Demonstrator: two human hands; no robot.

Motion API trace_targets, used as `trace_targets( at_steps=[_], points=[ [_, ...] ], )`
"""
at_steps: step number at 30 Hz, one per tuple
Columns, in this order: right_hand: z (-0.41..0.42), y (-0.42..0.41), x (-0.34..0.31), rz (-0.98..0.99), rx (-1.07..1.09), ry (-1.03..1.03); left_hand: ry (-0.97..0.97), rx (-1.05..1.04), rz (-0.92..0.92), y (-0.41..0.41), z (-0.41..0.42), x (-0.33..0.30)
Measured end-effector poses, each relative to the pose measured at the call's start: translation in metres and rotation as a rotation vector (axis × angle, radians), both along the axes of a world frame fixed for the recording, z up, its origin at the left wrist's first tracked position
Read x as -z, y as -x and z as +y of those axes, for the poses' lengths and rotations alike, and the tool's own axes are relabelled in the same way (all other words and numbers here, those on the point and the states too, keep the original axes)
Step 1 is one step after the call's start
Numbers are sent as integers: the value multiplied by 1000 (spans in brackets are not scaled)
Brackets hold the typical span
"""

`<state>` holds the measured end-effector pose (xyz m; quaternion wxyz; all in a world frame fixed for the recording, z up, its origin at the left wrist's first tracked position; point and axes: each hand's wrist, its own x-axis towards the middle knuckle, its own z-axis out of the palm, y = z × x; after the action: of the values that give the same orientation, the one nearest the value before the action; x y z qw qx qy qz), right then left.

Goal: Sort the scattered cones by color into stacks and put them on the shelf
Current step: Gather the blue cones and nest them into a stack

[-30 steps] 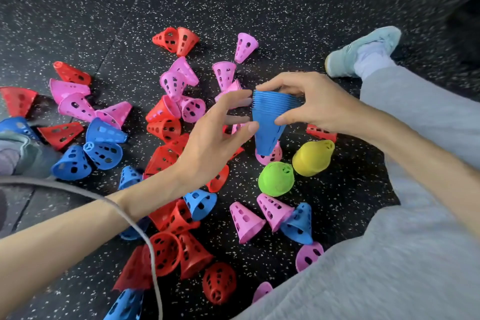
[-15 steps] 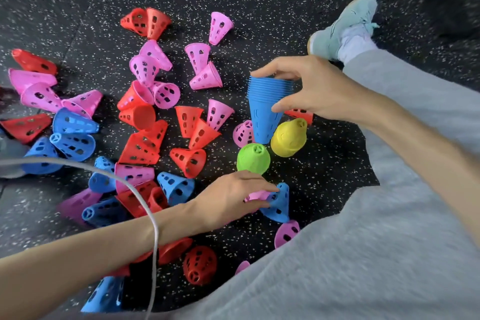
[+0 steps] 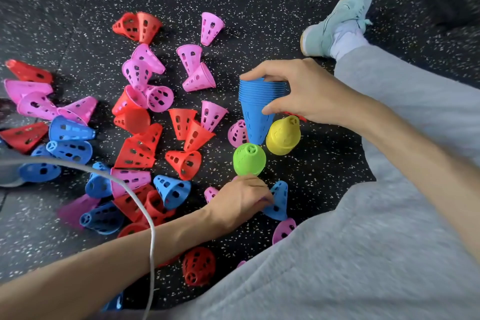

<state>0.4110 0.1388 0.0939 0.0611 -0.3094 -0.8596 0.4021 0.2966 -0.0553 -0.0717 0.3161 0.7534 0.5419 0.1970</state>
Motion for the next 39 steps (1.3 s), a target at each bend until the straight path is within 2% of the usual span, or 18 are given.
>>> trace_targets(
  at_steps=[4, 9, 12, 17, 26, 29, 32, 36, 39],
  points=[
    [-2, 2, -6, 10, -12, -10, -6, -111, -48, 2, -3, -22],
    [-5, 11, -15, 53, -1, -59, 17, -307, -269, 6, 1, -54],
    [-8, 20, -23, 99, 7, -93, -18, -380, -336, 10, 2, -72],
    [-3, 43, -33, 169, 13, -145, -70, -398, -351, 38, 9, -97],
    [18, 50, -38, 358, 210, -201, 44, -470, -361, 103, 47, -132],
    [22, 47, -37, 414, 274, -179, 49, -554, -321, 118, 58, -131],
    [25, 49, -34, 456, 300, -132, 54, -656, -363, 130, 64, -127],
    [20, 56, -27, 416, 214, -131, 77, -719, -467, 137, 70, -122],
    [13, 64, -16, 315, 129, -120, 82, -753, -548, 139, 75, -122]
  ],
)
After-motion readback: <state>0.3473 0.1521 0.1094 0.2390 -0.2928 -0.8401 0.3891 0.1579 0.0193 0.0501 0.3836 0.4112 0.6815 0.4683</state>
